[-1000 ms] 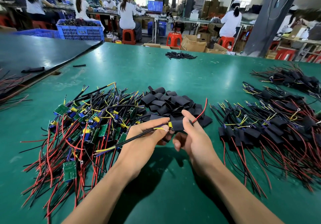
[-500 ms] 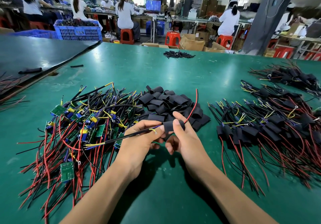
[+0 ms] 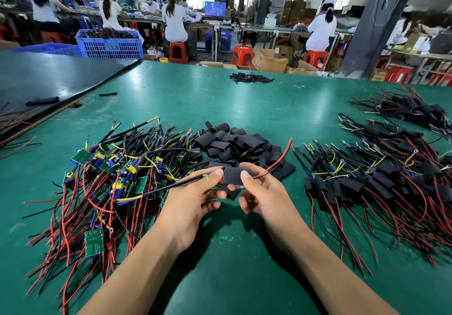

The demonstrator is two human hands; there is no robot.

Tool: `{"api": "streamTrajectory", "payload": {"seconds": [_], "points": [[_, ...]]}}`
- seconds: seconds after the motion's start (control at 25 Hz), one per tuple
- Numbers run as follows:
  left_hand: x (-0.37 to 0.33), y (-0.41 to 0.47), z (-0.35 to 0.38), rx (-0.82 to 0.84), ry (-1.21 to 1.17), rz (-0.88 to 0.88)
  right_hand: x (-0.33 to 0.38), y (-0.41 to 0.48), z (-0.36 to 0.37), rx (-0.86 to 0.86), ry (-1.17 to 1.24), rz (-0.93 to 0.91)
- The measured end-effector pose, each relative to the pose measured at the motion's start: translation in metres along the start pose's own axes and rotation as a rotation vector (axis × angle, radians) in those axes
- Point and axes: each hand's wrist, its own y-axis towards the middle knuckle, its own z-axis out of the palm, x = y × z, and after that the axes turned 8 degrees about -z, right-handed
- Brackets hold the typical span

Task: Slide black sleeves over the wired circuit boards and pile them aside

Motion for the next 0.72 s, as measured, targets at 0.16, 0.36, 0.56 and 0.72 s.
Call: {"api": "streamTrajectory", "payload": {"seconds": [0.16,0.36,0.56,0.72], "points": [[-0.0009,0.0012,-0.0031,-0.001,0.007,0.001,-0.0018,-0.0019,-0.0043,0.040,-0.011,0.024],[0.0001,0.0022,-0.0022,-0.001,0.037,0.006,-0.0026,-0.0015,-0.0085,0.056,-0.039,-0.017],[-0.0003,0.0019,-0.0016,-0.001,0.016,0.009,-0.0004,-0.0016,-0.0087,0.035,-0.061,-0.056],[-0.0008,0.0030,-0.0021,-0.002,-0.003,-0.004,0.0023,-0.0001,-0.0109,0.029,-0.059,-0.080]]}}
